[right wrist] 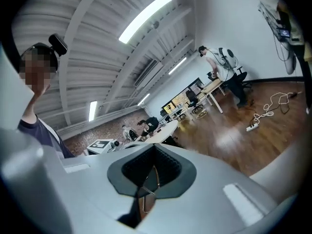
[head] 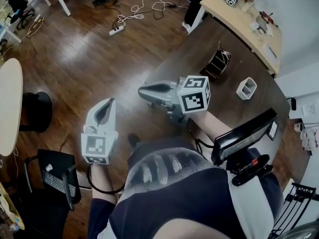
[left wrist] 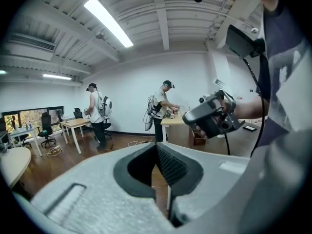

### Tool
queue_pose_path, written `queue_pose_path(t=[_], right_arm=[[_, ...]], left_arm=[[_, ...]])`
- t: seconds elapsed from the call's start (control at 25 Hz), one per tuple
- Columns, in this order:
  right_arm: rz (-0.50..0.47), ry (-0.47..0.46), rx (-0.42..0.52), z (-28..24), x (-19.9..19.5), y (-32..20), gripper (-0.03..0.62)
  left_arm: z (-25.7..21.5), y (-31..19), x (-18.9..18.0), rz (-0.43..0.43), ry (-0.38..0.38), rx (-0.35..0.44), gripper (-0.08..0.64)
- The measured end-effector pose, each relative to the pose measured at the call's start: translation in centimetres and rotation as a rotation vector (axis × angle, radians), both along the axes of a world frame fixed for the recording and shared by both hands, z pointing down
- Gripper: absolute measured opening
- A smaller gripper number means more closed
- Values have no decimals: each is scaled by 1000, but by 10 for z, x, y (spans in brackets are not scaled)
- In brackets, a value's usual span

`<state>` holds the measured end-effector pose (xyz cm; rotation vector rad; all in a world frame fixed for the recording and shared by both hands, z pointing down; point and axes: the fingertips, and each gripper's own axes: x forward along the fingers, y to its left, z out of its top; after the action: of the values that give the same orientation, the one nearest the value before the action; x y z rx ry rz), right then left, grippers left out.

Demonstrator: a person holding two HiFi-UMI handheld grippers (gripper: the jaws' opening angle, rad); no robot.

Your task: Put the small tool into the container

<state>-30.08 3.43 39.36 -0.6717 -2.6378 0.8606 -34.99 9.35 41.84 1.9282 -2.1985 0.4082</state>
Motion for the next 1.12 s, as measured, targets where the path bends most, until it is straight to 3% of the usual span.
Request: queue_pose_path(t=[0.2,0.32,0.4,0.48,0.72,0.96,1.12], right_arm=[[-45,14,31,-17,-84,67,2],[-89,-16,-46,-32,-117,104,2],[-114,-46,-160,-45,-131,119,2],[-137,-49,-206,-49,-140,131,2],[-254,-56,-151,-53,-163,164,2],[-267,-59,-141,-41,-183,172,2],[-262,-54,-244,-37,-205,158,2]], left_arm=[[-2,63,-75,-56,51,31,3],[-3,103,-104,-120,81,65,3],[-1,124,-119,-174,98,91,3],[0,140,-128,-217,109,111,3],[-1,169,-145,-331,118,140,3],[-1,187,-167,-392,103,115,3],[7,180,-180,-386,97,56,3]])
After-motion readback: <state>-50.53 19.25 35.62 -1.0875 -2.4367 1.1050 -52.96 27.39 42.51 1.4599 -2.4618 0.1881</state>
